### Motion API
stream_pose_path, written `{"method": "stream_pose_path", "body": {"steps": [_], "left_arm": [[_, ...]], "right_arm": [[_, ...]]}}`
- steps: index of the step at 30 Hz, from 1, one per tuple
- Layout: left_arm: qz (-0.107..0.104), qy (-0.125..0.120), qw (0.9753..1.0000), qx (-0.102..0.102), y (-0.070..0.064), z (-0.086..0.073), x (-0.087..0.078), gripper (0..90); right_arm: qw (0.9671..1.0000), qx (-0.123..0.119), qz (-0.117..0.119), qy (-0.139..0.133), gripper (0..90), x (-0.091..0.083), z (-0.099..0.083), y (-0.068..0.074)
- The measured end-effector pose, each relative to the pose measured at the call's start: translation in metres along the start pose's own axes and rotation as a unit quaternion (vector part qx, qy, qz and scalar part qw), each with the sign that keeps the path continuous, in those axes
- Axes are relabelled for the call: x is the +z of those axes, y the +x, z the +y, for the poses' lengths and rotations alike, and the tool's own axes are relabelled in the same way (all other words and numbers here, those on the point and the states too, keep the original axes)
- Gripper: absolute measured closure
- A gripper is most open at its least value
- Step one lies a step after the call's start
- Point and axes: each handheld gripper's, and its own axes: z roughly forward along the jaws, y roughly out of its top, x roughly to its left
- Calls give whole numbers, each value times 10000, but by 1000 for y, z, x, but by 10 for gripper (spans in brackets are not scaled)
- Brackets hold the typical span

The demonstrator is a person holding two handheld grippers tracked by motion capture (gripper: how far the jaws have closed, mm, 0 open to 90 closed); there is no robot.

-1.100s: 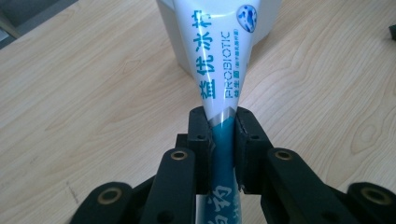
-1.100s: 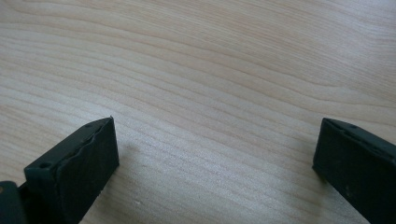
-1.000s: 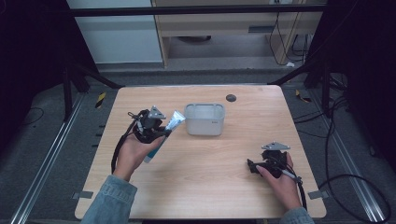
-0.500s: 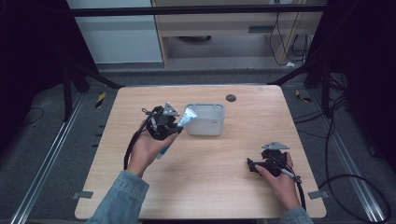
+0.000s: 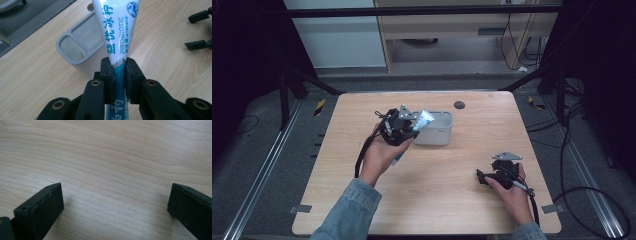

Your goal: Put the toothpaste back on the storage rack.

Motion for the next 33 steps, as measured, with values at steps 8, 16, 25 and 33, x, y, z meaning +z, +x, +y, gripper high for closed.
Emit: {"method": "stream_pose_path", "body": {"steps": [8, 16, 25, 33], "left_arm": [[29, -80, 9999, 61, -3, 15, -1, 784], [75, -36, 9997, 247, -7, 27, -4, 783], [182, -273, 9993, 154, -7, 40, -6, 783], [115, -207, 9995, 205, -10, 52, 1, 783]], "right_arm": [[10000, -2, 0, -1, 6, 0, 0, 0], [10000, 1, 5, -1, 6, 0, 0, 0], [10000, -3, 4, 0, 6, 0, 0, 0], [10000, -15, 12, 8, 6, 0, 0, -1]]}}
